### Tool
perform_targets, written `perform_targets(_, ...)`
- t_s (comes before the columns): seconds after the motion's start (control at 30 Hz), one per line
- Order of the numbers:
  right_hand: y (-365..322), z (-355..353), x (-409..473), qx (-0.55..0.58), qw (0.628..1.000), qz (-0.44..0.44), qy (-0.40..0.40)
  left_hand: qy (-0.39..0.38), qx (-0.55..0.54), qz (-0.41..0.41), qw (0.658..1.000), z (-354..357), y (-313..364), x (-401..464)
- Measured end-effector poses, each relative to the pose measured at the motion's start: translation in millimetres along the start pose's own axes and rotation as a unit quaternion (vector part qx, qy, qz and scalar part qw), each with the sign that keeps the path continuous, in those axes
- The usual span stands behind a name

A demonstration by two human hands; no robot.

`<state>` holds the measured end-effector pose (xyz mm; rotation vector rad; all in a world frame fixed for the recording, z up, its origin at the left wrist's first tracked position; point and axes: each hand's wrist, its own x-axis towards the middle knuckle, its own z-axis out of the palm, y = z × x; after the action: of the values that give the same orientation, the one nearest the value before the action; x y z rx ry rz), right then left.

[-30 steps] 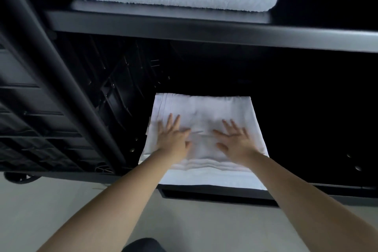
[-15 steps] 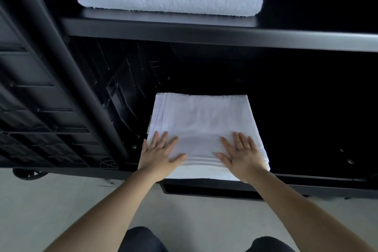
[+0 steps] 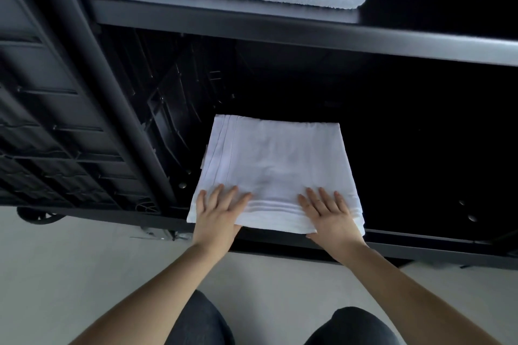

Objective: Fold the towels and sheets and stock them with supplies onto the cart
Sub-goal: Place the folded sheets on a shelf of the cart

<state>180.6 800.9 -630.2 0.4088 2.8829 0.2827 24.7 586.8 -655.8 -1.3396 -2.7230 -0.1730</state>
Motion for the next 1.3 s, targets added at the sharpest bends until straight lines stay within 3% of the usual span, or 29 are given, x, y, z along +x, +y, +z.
perform_targets(0.13, -4.1, -5.6, -7.4, 0.022, 0.992, -0.001, 0.125, 0.022, 0.025, 0.019, 0.999, -9.4, -2.4, 6.5)
perform_targets(0.33, 5.7, -19.0, 14.1, 0.073, 0.978, 0.02, 0.195, 0.052, 0.03, 0.024, 0.998, -25.3, -8.7, 40.5)
perform_targets(0.43, 10.9, -18.0, 30.1, 0.105, 0.982, 0.044, 0.153, -0.011, 0.038, -0.009, 0.999, -17.6, -8.7, 60.8)
perform_targets(0.57, 14.6, 12.3, 37.4, 0.113, 0.993, 0.04, 0.01, -0.095, 0.015, -0.04, 0.995, 12.3, -7.2, 61.1)
perform_targets(0.73, 8.8, 15.4, 34.5, 0.136, 0.99, 0.044, -0.013, -0.2, -0.038, 0.005, 0.979, 6.8, -24.0, 64.8)
perform_targets(0.8, 2.4, 4.3, 34.7, 0.152, 0.986, 0.054, -0.045, -0.244, -0.05, -0.012, 0.968, -9.8, -24.2, 73.0)
perform_targets(0.87, 2.1, -14.5, 43.6, 0.156, 0.983, 0.064, -0.067, -0.214, -0.051, -0.045, 0.974, -25.2, -11.9, 81.1)
perform_targets(0.9, 2.0, -27.3, 52.9, 0.161, 0.982, 0.079, -0.062, -0.154, -0.043, -0.051, 0.986, -31.8, -1.5, 85.4)
perform_targets(1.0, 2.2, -52.4, 93.4, 0.231, 0.965, 0.114, 0.045, 0.018, -0.038, -0.029, 0.999, -31.0, 26.6, 119.9)
perform_targets(1.07, -3.5, -45.7, 116.8, 0.262, 0.96, 0.061, 0.076, 0.011, -0.057, -0.029, 0.998, -21.6, 38.3, 146.2)
perform_targets(1.17, -12.8, -14.5, 122.2, 0.184, 0.983, 0.011, 0.002, -0.069, -0.051, -0.057, 0.995, 5.8, 34.5, 157.6)
perform_targets(1.23, 0.1, 10.1, 114.3, 0.139, 0.988, 0.066, 0.003, -0.094, -0.028, -0.107, 0.989, 28.6, 22.2, 147.8)
perform_targets(1.3, 25.2, 25.5, 102.3, 0.11, 0.982, 0.151, 0.022, -0.065, -0.01, -0.164, 0.984, 40.0, 13.9, 136.4)
